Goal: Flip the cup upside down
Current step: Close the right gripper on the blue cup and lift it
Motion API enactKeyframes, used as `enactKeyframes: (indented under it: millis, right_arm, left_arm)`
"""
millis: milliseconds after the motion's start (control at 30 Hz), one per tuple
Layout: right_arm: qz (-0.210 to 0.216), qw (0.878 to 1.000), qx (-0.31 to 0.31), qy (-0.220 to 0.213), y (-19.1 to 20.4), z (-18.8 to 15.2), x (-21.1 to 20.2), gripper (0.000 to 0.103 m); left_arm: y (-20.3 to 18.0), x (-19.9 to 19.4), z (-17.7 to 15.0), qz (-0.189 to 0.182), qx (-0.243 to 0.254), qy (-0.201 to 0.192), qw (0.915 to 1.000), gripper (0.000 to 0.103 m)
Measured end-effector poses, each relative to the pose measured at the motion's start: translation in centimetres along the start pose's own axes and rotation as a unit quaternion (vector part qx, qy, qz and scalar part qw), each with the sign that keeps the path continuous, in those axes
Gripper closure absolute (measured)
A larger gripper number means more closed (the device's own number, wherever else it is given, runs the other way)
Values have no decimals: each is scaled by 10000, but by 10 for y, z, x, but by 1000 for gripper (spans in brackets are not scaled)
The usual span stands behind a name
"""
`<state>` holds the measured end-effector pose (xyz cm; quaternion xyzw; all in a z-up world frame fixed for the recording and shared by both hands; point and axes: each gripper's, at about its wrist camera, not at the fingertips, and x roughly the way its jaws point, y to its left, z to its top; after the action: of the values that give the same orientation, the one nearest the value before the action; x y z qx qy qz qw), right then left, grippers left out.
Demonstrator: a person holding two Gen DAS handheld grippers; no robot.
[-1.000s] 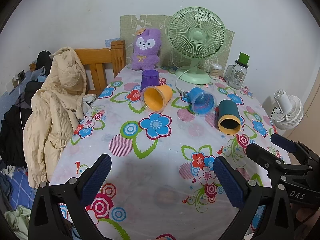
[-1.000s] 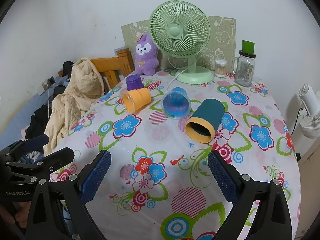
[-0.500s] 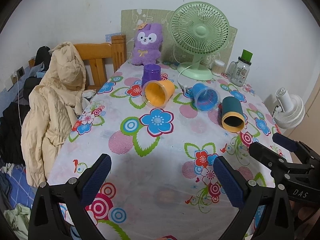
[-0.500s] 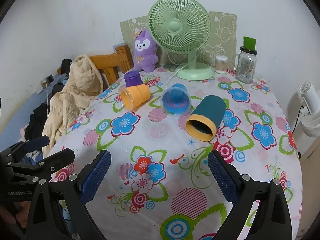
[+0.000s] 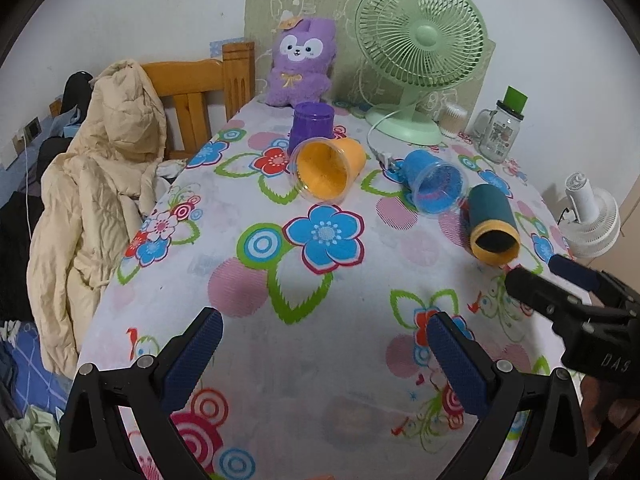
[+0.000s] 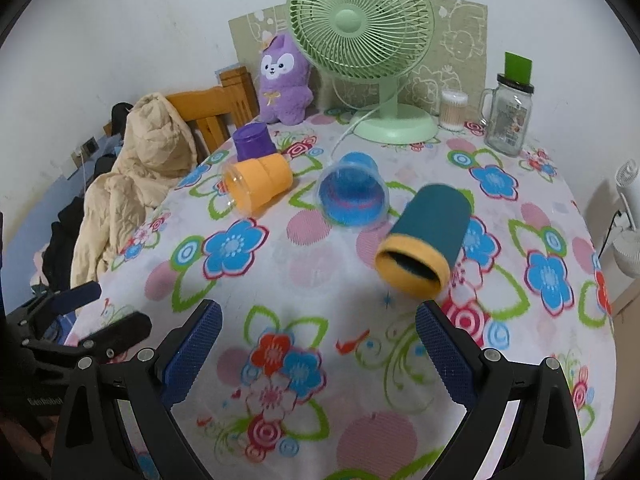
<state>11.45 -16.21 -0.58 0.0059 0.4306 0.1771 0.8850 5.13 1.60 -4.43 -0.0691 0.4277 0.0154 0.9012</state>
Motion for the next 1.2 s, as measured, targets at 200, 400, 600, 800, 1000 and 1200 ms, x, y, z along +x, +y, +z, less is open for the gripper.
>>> enactKeyframes:
  millis: [200, 400, 600, 800, 1000, 1200]
  right_arm:
    - [-47, 9998, -198, 49, 0, 38, 25, 4]
    - [95, 9991, -182, 362, -10, 87, 67, 4]
    - [-40, 9959, -319, 851, -15, 122, 114, 4]
    - [-89, 9876, -105, 1562, -32, 131, 162, 4]
    - [9, 9793, -194, 2013, -32, 126, 187, 27]
    - [92, 9844, -200, 1747, -29, 127, 166, 29]
  left_arm:
    - [3, 24, 19, 12, 16, 93, 10000, 0]
    - [5, 44, 44, 15, 63, 84, 9999, 0]
    - [7, 67, 63, -45, 56, 214, 9997, 0]
    - [7, 76, 71, -73, 35, 225, 9997, 0]
    - [7, 79, 70, -63, 60, 257, 9996, 0]
    - [8, 69, 68, -106, 13, 194, 9998, 0]
